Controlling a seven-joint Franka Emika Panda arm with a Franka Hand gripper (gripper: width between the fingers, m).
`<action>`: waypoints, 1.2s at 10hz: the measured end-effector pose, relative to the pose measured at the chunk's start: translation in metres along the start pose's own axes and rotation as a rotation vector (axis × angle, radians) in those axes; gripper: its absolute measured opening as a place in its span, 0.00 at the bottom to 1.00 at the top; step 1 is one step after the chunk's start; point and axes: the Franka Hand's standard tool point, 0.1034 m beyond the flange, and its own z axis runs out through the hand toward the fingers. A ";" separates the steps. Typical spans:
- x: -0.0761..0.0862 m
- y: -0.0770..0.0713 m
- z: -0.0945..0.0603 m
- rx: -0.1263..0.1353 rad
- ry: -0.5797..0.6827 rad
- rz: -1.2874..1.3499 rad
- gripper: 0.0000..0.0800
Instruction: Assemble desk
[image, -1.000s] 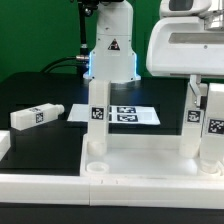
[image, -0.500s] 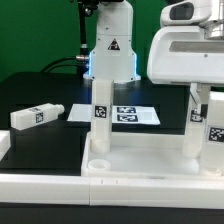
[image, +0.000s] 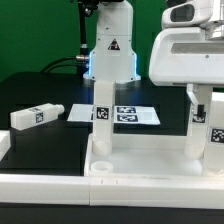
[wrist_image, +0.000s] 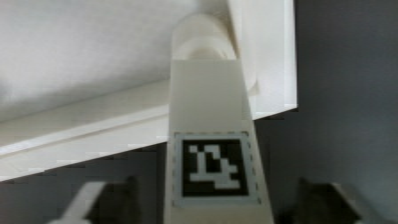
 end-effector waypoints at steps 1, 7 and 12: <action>0.000 0.000 0.000 0.000 0.000 0.001 0.70; 0.038 0.016 -0.018 -0.049 -0.219 0.028 0.81; 0.057 -0.016 -0.013 -0.018 -0.291 0.172 0.81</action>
Offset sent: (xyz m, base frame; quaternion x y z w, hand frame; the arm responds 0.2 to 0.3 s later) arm 0.0153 -0.0113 0.0301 -0.0056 -0.1308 -0.0049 0.9914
